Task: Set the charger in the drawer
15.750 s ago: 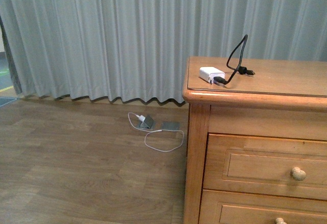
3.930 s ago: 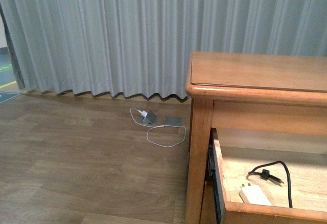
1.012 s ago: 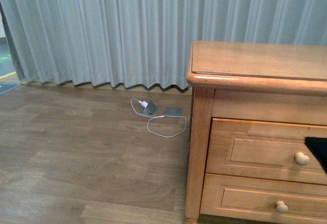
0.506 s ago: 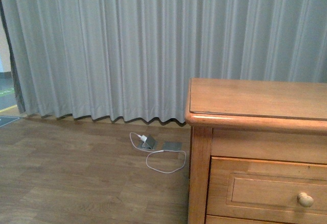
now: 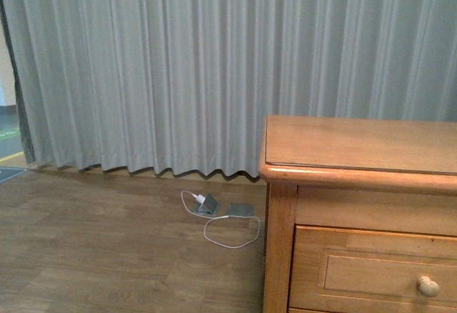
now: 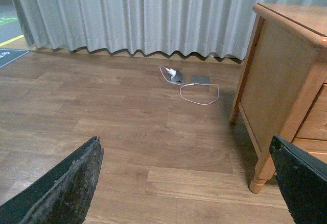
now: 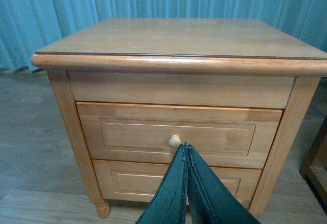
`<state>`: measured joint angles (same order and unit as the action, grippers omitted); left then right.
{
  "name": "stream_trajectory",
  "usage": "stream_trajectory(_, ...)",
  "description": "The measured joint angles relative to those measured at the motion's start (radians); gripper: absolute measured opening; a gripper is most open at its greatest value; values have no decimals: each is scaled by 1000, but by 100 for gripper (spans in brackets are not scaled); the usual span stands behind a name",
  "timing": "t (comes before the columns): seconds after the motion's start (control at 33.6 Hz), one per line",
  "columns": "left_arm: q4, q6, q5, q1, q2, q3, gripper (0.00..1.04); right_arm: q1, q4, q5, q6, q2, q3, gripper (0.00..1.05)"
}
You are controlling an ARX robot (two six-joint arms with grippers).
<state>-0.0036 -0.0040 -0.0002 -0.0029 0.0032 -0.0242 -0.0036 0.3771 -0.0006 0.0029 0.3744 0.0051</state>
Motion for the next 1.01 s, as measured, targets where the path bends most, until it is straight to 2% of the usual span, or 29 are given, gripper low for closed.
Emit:
stream_trajectory(0.71,0,0,0,0,0,0,98,1,-204,0,0,-204,0,1)
stream_trajectory(0.8,0,0,-1,0,0,0,98,1,-358,0,-1,-322,1,1)
stream_trajectory(1.01,0,0,-1,0,0,0,98,1,-376,0,-1,-369,1,1)
